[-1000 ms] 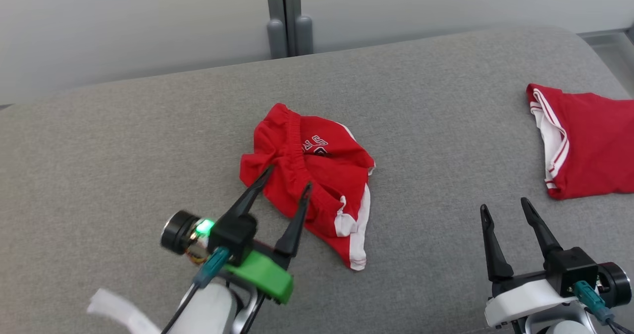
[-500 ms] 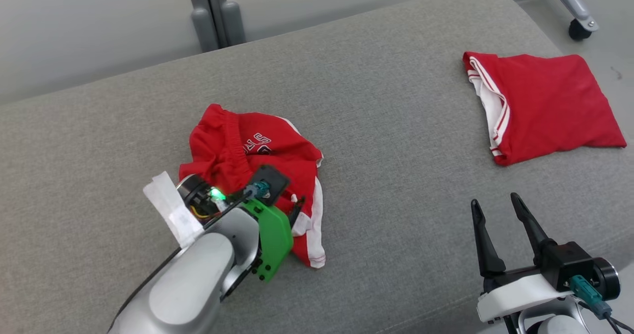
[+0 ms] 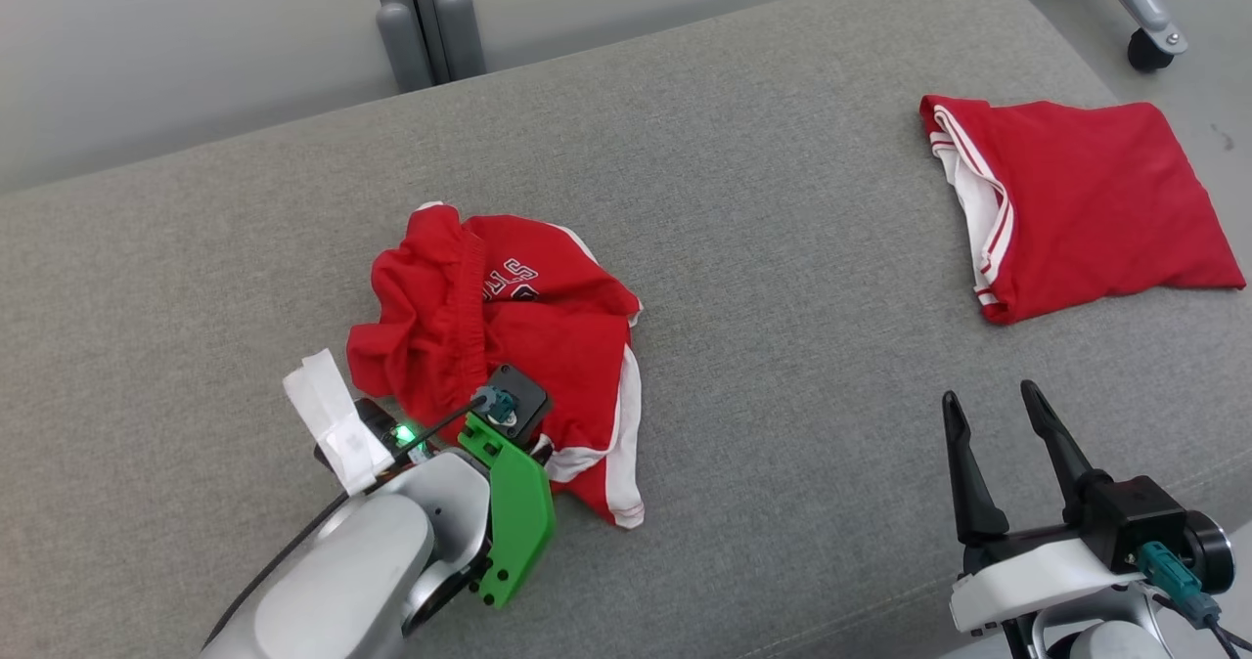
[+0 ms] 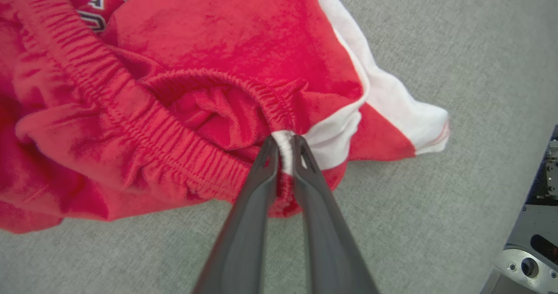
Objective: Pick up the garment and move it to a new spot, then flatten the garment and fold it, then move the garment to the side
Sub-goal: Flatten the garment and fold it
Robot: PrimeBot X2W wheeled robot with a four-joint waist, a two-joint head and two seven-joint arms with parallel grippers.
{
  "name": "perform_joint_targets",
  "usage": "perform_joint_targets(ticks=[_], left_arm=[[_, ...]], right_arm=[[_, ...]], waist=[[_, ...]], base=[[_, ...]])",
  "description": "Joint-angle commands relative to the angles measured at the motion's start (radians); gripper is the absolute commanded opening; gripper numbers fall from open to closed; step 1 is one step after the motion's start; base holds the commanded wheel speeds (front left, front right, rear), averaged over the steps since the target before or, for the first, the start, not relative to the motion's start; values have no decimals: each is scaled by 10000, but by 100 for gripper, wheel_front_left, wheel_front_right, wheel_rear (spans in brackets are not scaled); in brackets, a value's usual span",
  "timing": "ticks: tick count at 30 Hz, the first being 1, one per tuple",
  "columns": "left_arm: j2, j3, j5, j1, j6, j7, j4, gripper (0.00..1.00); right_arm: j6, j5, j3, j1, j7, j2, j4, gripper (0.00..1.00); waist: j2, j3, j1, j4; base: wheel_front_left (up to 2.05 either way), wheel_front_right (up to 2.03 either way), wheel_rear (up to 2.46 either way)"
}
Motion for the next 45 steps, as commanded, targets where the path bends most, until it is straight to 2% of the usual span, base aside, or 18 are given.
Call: perform_joint_targets(ticks=[1,8,14,20,25,29,34,38,41,45], left_arm=[[-8,147,-262,90,21,-71,-155,0],[-562,1706,-1625,-846,381,-631,-1030,0],[-677,2714,-1720,-2614,699,-1229,-675,0],[-855,3208,-1586,-4067,504,-2385,247,0],[-1112,3259,-1755,-4508,255,-3334,682,0],[-1396,2857,-2132,-3892,70,-3805,500,0],[-1453,1869,-2713,-2431,8,-3860,-656,0],[-924,1056,-3101,-595,0,-3662,-1961,0],[-369,707,-3197,999,276,-3655,-2823,0],[350,740,-3739,3053,742,-3834,-3413,0]], right_arm=[[-16,65,34,-123,1,-6,22,100],[-16,161,147,-242,1,-4,76,100],[-16,261,383,-462,1,-6,191,100],[-16,309,345,-531,0,-6,290,100],[-16,234,92,-328,1,-4,301,100],[-16,151,-94,-172,0,-1,337,100],[-16,27,-202,63,0,-3,430,100],[-16,-59,-301,206,0,-3,492,100],[-16,-156,-469,386,0,-18,552,100],[-16,-369,-623,661,0,-14,702,100]], waist=[[0,21,0,0],[0,159,0,-189],[0,264,0,-814],[0,196,0,-1394],[0,41,0,-1406],[0,-127,0,-1141],[0,-419,0,-486],[0,-656,0,53],[0,-830,0,473],[0,-916,0,1025]], base=[[0,0,0],[0,0,0],[0,0,0],[0,0,0],[0,0,0],[0,0,0],[0,0,0],[0,0,0],[0,0,0],[0,0,0]])
